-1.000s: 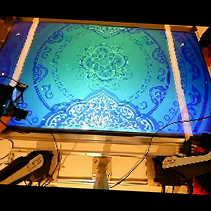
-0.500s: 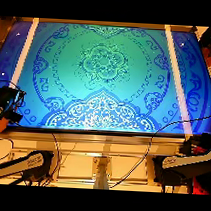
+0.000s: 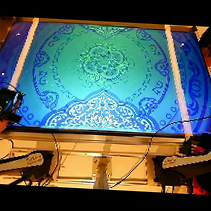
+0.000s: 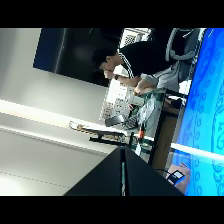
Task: Fold the clothes and pants, and hang the long-sleeved shirts on hangers.
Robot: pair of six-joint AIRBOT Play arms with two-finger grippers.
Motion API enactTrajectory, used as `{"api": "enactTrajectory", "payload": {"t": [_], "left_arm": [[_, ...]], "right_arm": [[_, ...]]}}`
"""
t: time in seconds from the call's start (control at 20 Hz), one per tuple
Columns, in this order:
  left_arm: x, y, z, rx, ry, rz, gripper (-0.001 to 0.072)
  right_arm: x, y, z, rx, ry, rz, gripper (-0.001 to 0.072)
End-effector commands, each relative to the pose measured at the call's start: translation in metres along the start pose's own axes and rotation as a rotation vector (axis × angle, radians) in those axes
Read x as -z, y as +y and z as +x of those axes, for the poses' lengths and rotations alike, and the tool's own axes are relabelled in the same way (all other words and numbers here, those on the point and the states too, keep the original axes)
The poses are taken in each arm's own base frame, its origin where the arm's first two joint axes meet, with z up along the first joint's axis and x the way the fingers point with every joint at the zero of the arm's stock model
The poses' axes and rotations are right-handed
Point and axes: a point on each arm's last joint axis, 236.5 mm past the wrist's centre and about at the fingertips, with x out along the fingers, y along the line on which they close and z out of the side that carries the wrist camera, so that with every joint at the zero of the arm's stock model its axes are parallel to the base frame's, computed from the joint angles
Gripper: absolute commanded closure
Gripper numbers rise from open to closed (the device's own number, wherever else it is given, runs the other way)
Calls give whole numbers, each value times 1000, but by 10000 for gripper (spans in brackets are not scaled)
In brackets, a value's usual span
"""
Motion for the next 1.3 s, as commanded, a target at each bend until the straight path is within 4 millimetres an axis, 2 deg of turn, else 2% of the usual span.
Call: {"api": "enactTrajectory", "payload": {"t": [0.0,0.05,0.1,0.15,0.35,0.45,0.55,0.7,0.75,0.8,0.9,0.95,1.05,1.1,1.15,1.2,1.25], "left_arm": [[-9,-3,6,3,-18,9,374],[-12,-1,6,-3,-31,-2,455],[-12,-1,6,-4,-32,1,633],[-13,-1,5,-4,-33,2,699],[-14,-2,-1,-12,-39,-36,699],[-21,0,-15,-32,-81,-110,700],[-36,-2,-38,-33,-164,-157,700],[-76,-12,-102,29,-391,-232,700],[-90,-11,-132,51,-484,-279,700],[-105,-7,-173,78,-608,-333,700],[-126,8,-278,102,-921,-377,701],[-127,20,-344,87,-1109,-381,701],[-105,37,-478,63,-1497,-381,701],[-86,41,-534,59,-1670,-378,701],[-66,41,-582,61,-1818,-367,701],[-52,36,-613,72,-1913,-351,701],[-46,27,-630,89,-1961,-327,701]], "right_arm": [[0,0,0,0,1,-1,696],[0,0,0,-1,1,-1,696],[0,0,0,0,1,-1,696],[0,0,0,0,1,-1,696],[0,0,0,0,1,-1,696],[0,0,0,0,1,-1,696],[0,0,0,0,1,-1,696],[0,0,0,0,1,-1,696],[0,0,0,-1,-2,-1,696],[-7,2,1,-5,-31,-1,696],[-19,3,0,-11,-79,0,696],[-20,4,0,-12,-88,-1,696],[-22,4,0,-13,-95,-1,696],[-23,4,0,-13,-98,-1,696],[-24,2,0,-6,-101,-2,696],[-25,-2,0,10,-106,-5,696],[-25,-7,0,31,-108,-7,696]]}}
